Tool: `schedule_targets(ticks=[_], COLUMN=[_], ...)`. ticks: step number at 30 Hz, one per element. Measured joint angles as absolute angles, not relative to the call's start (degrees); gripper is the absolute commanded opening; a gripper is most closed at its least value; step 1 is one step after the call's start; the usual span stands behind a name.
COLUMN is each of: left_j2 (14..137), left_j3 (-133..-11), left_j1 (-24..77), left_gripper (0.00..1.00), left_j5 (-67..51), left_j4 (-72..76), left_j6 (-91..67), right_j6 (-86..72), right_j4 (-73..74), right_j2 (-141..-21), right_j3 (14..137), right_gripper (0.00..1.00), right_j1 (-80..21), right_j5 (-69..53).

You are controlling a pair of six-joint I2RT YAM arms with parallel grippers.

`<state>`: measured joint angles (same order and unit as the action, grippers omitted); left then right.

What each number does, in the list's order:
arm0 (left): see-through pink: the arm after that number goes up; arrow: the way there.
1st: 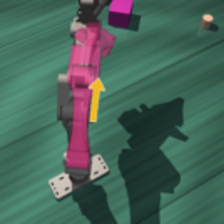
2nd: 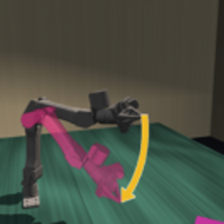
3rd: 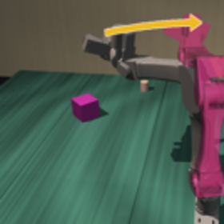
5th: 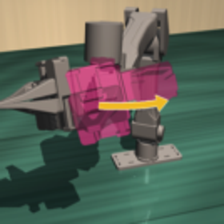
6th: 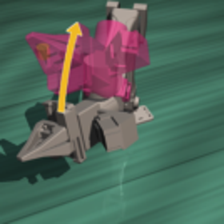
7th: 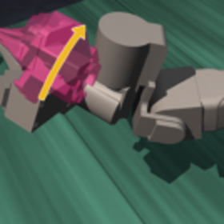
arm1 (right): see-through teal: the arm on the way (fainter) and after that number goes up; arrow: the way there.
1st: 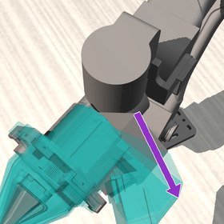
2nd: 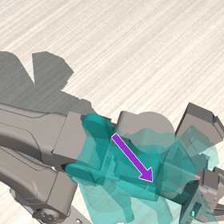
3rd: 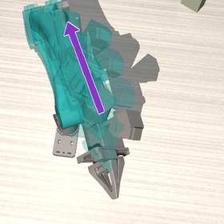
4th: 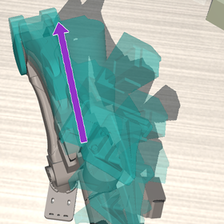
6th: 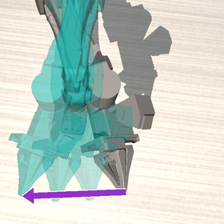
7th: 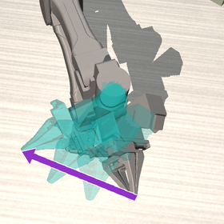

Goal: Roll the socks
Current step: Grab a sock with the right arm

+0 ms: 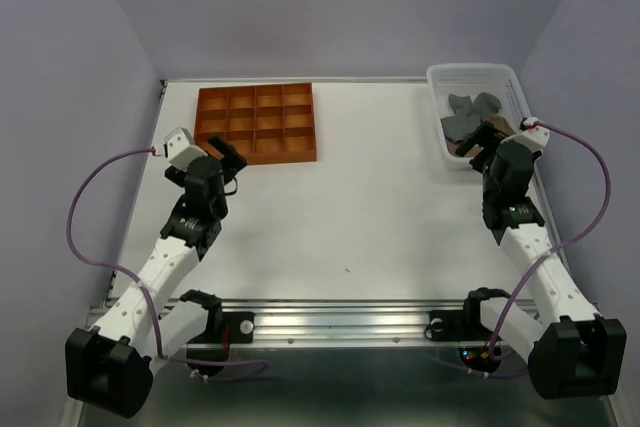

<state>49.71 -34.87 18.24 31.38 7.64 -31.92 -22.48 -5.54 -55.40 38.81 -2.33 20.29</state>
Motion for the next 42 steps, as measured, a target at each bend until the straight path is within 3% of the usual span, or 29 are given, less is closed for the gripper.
schedule_targets(ticks=[8,21,27,29,30,35,36,40,42], left_j2=[55.11,57.91,60.05,60.82,61.54,64.2,64.66,65.36,65.47], left_j3=[-41.19,-44.4,-45.01,-45.19,-45.43,-46.19,-46.33,-46.57,-46.65], left_j1=[18.26,18.26,18.24,18.24,18.24,18.24,18.24,18.24,18.24], left_gripper=[0.99,0.99,0.99,0.99,0.99,0.99,0.99,0.99,0.99], left_j5=[29.78,30.13,30.48,30.57,30.57,30.57,30.52,30.5,30.5], left_j4=[2.28,-0.1,-0.32,-0.23,-0.23,-0.01,-0.03,0.01,0.08], left_j6=[-35.09,-35.07,-35.07,-35.07,-35.05,-34.96,-34.96,-34.94,-34.85], right_j6=[-21.67,-20.49,-18.96,-18.59,-18.48,-18.22,-18.28,-18.96,-19.27], right_j4=[-4.82,13.26,19.07,21.28,21.71,23.53,23.77,24.12,24.29], right_j2=[-58.57,-104.84,-115.48,-117.99,-118.61,-122.32,-122.91,-124.22,-124.77], right_j3=[40.95,88.4,95.85,96.68,96.88,98.35,98.54,99.02,99.53], right_gripper=[1.0,1.0,0.96,0.91,0.82,0.78,0.7,0.64,0.52], right_j1=[-2.33,2.11,3.4,3.38,3.38,3.38,3.38,3.38,3.38], right_j5=[20.01,19.97,20.29,20.05,20.01,18.61,18.11,16.97,16.32])
